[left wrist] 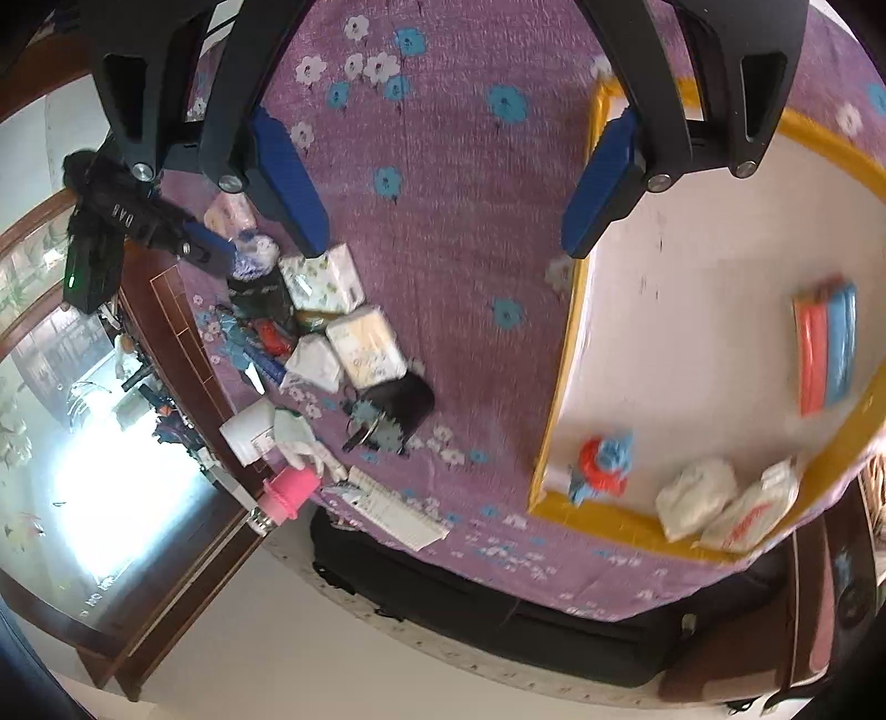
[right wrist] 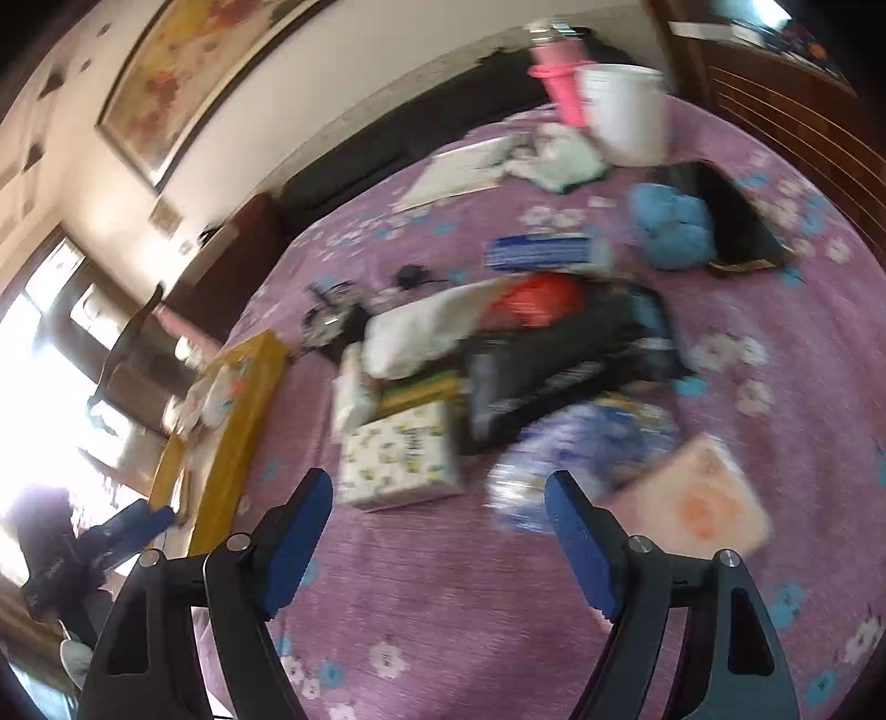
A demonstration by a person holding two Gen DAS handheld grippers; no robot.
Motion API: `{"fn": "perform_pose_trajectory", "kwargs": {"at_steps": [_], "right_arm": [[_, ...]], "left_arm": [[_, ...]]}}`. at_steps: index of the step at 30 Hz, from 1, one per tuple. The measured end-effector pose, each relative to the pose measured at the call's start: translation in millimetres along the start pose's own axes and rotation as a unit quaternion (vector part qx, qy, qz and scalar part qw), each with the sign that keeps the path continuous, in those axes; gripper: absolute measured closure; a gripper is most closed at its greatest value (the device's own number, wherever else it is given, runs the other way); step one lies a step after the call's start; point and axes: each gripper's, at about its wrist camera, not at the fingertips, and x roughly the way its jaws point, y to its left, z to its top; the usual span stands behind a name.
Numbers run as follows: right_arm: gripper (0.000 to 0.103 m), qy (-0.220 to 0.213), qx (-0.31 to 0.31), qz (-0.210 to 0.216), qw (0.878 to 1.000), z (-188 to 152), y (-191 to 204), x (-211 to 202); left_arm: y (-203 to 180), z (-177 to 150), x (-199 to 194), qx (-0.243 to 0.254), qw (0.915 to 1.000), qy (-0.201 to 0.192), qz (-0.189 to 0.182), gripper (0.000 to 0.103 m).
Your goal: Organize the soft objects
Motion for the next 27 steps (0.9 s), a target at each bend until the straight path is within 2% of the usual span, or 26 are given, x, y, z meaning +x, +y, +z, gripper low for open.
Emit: {"fn": "perform_pose_trajectory", "kwargs": {"at_steps": [3, 5, 8, 11, 13, 14, 16, 17, 19, 21, 24, 27], "right_arm": [[0.02, 0.008, -0.032, -0.008, 0.999, 6, 20, 21], [0.02, 0.013, -0.054, -0.029, 0.998, 14, 32, 38], [0.02, 0.035, -0.057, -0.047, 0.997, 17, 33, 61], [0.019, 0.058, -0.056, -0.029, 0.996, 12, 35, 80], [0.019, 0.073, -0.069, 0.036, 0.994, 3, 46, 81], [0.019, 0.091, -0.076, 0.089, 0.989, -4, 54, 81], [0.019, 0.124, -0.096, 0.155, 0.975, -18, 69, 80], [0.019, 0.144, -0.112, 0.189, 0.965, -27, 79, 78], [0.019, 0.145, -0.135, 0.205, 0.959, -37, 85, 66], [0.019, 0.124, -0.14, 0.185, 0.965, -40, 79, 49], [0.019, 0.076, -0.125, 0.111, 0.983, -37, 50, 18], [0.018, 0.031, -0.09, 0.041, 0.995, -33, 12, -13]], "left_arm": [[0, -7, -2, 0.007, 0.9997, 0.001, 0.022, 0.018], [-2, -11, -8, 0.016, 0.9993, -0.006, 0.034, 0.018], [-4, -13, -16, 0.027, 0.9985, -0.017, 0.044, 0.018], [0, -13, -23, 0.024, 0.9983, -0.029, 0.046, 0.018], [4, -13, -26, 0.02, 0.9982, -0.032, 0.046, 0.018], [6, -14, -27, 0.019, 0.9981, -0.033, 0.048, 0.018], [9, -14, -27, 0.016, 0.998, -0.033, 0.052, 0.018], [10, -14, -27, 0.016, 0.998, -0.032, 0.052, 0.018], [9, -16, -25, 0.023, 0.9981, -0.028, 0.05, 0.018], [4, -18, -22, 0.035, 0.998, -0.021, 0.048, 0.018], [-8, -20, -11, 0.052, 0.9979, -0.006, 0.038, 0.018], [-27, -21, 12, 0.076, 0.9965, 0.016, 0.031, 0.018]]}}
